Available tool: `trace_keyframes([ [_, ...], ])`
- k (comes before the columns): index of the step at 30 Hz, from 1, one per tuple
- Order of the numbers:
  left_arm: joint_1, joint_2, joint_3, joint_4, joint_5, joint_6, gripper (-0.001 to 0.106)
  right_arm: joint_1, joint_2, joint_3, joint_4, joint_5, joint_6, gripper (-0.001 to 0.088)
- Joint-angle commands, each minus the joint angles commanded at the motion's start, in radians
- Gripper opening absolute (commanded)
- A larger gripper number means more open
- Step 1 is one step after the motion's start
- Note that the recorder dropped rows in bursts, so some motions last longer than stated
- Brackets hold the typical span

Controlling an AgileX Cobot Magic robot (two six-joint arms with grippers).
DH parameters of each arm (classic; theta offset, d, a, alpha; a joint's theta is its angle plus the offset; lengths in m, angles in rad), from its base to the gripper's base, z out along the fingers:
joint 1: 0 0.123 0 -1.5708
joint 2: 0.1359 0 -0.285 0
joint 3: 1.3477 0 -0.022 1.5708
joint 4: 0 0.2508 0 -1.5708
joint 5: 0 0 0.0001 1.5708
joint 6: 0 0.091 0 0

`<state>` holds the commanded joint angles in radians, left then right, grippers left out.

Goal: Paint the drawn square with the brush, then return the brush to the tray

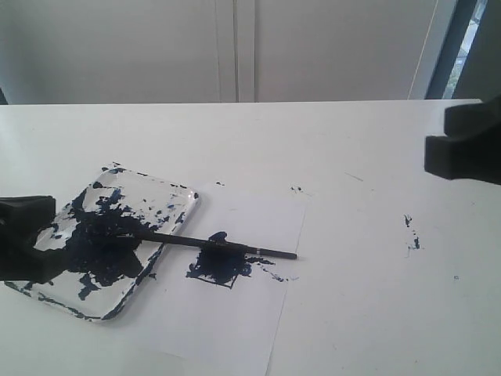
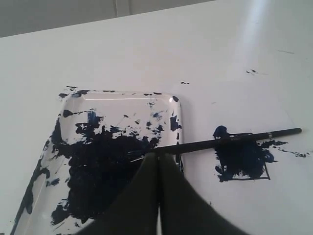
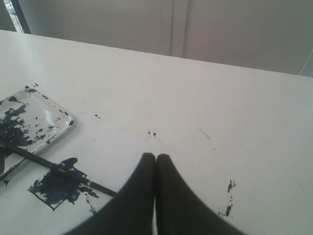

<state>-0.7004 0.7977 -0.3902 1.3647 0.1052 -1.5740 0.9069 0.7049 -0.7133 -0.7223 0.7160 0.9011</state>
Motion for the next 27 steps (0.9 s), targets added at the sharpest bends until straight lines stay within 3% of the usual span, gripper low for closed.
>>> trace_keyframes([
  [5,0.0,0.0,0.0,0.0,-0.007,0.002,0.0,0.0,-0.016,0.005,0.092,0.026,0.004,0.0],
  [27,0.0,0.0,0.0,0.0,-0.007,0.004,0.0,0.0,-0.016,0.005,0.092,0.021,0.004,0.0],
])
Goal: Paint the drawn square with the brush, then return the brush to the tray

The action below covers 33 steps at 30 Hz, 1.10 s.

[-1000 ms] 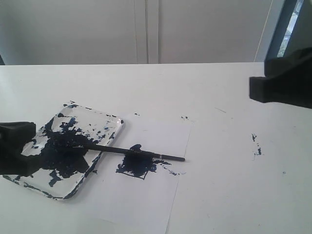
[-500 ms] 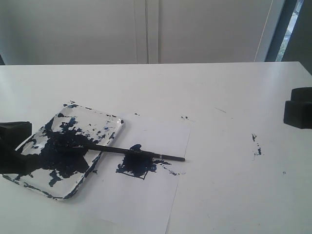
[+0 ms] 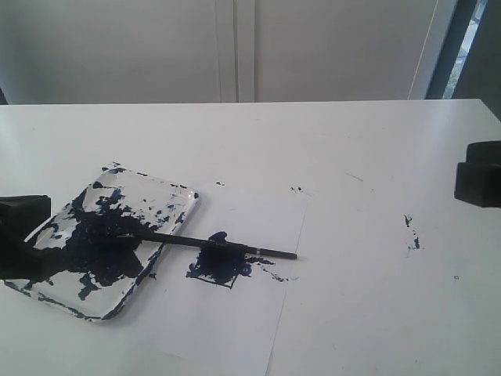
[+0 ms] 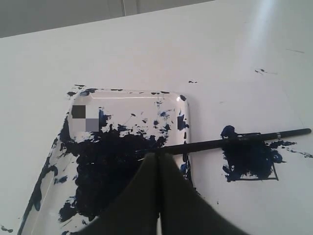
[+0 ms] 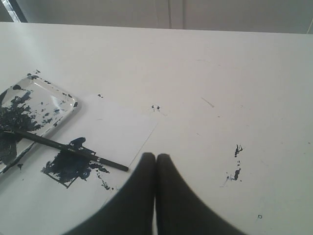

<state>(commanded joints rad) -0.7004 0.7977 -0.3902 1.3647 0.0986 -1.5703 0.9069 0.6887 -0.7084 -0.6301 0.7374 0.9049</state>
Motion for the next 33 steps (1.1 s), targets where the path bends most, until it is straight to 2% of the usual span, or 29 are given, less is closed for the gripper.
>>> trace_keyframes([
  [11,0.0,-0.013,0.0,0.0,0.0,0.0,0.0,0.0,-0.005,0.0,-0.002,0.0,0.0,0.0],
  [15,0.006,-0.031,0.0,0.0,0.002,0.0,0.0,-0.025,-0.026,0.0,0.002,-0.005,0.0,0.0],
  [21,0.12,-0.048,0.0,0.0,-0.099,0.0,0.0,-0.134,-0.078,0.0,0.002,-0.005,0.0,0.0],
  [33,0.315,-0.16,0.0,0.0,-0.106,0.0,0.0,-0.407,-0.192,0.0,0.002,-0.003,0.0,0.0],
])
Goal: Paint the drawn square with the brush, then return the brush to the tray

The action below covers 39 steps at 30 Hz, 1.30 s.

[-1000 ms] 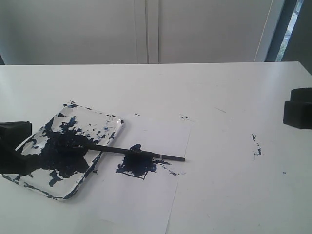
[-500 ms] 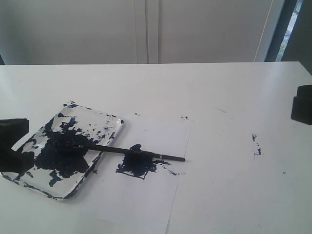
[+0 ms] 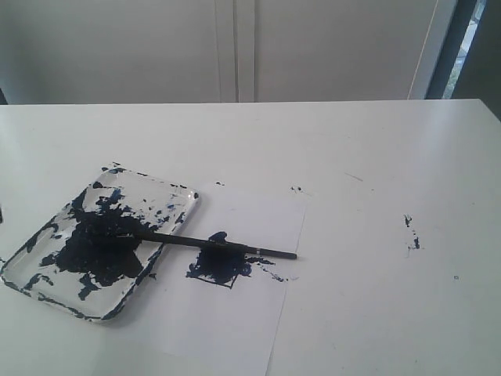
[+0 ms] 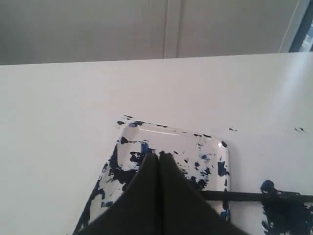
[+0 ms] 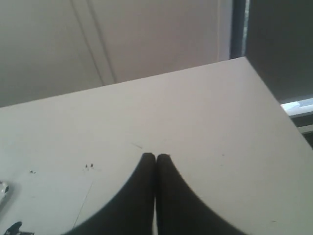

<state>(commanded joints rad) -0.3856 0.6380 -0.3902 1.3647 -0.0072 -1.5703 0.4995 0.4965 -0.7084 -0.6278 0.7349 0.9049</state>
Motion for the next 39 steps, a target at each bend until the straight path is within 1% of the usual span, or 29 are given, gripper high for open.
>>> trace_keyframes([
  [4,0.049,-0.039,0.0,0.0,-0.005,0.0,0.0,-0.072,-0.064,0.0,0.0,0.0,0.0,0.0],
  [11,0.168,-0.118,0.0,0.0,-0.008,0.0,0.0,-0.194,-0.14,0.0,0.0,0.0,0.0,0.0],
  [16,0.247,-0.186,0.0,0.0,-0.007,0.0,0.0,-0.26,-0.193,0.0,0.0,0.0,0.0,0.0],
  [17,0.26,-0.203,0.0,0.0,-0.007,0.0,0.0,-0.274,-0.207,0.0,0.0,0.0,0.0,0.0],
  [18,0.286,-0.237,0.0,0.0,-0.007,0.0,0.0,-0.301,-0.234,0.0,0.0,0.002,0.0,0.0],
  [19,0.297,-0.253,0.0,0.0,-0.007,0.0,0.0,-0.312,-0.246,0.0,0.0,0.002,0.0,0.0],
  [20,0.318,-0.282,0.0,0.0,-0.007,0.0,0.0,-0.339,-0.273,0.0,0.0,0.002,0.0,0.0],
  [21,0.326,-0.292,0.0,0.0,-0.007,0.0,0.0,-0.35,-0.287,0.0,0.0,0.002,0.0,0.0],
  [22,0.343,-0.312,0.0,0.0,-0.007,0.0,0.0,-0.375,-0.315,0.0,0.0,0.002,0.0,0.0],
  [27,0.384,-0.366,0.0,0.0,-0.028,0.0,0.0,-0.471,-0.399,0.0,0.0,0.002,0.0,0.0],
  [31,0.435,-0.431,0.0,0.0,-0.023,0.0,0.0,-0.55,-0.448,0.0,0.0,0.002,0.0,0.0],
  [33,0.443,-0.466,0.0,0.0,-0.022,0.0,0.0,-0.57,-0.464,0.0,0.0,0.004,0.0,0.0],
  [39,0.443,-0.527,0.0,0.0,-0.022,0.0,0.0,-0.571,-0.47,0.029,-0.008,0.0,0.0,0.0],
])
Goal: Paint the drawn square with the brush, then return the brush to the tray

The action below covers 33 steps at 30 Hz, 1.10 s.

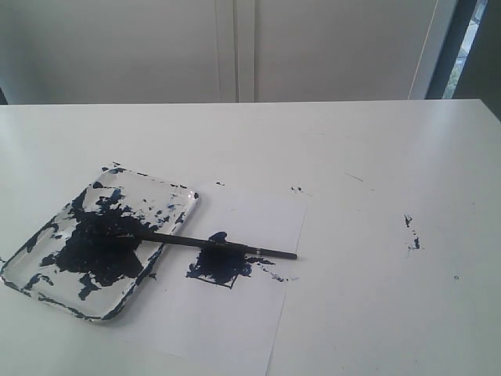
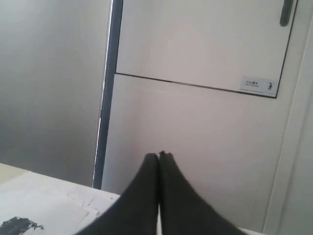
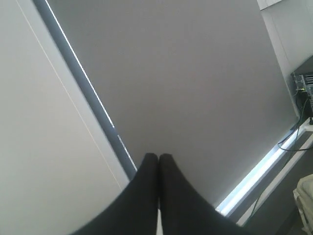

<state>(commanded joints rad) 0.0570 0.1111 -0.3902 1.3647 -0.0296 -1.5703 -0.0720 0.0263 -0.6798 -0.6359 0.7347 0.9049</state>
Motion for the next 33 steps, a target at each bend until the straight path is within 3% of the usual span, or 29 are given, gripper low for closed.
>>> trace_keyframes([
  [11,0.0,-0.111,0.0,0.0,-0.002,0.0,0.0,0.0,-0.026,0.212,0.002,0.002,0.0,0.0],
  [17,0.0,-0.111,0.0,0.0,-0.004,0.0,0.0,-0.003,-0.026,0.316,0.0,0.012,0.0,0.0],
  [25,0.0,-0.111,0.0,0.0,-0.002,0.0,0.0,-0.051,-0.026,0.39,0.0,-0.015,0.005,0.0],
  [33,0.0,-0.111,0.0,0.0,-0.002,0.0,0.0,-0.058,-0.026,0.44,0.0,-0.023,0.005,0.0],
])
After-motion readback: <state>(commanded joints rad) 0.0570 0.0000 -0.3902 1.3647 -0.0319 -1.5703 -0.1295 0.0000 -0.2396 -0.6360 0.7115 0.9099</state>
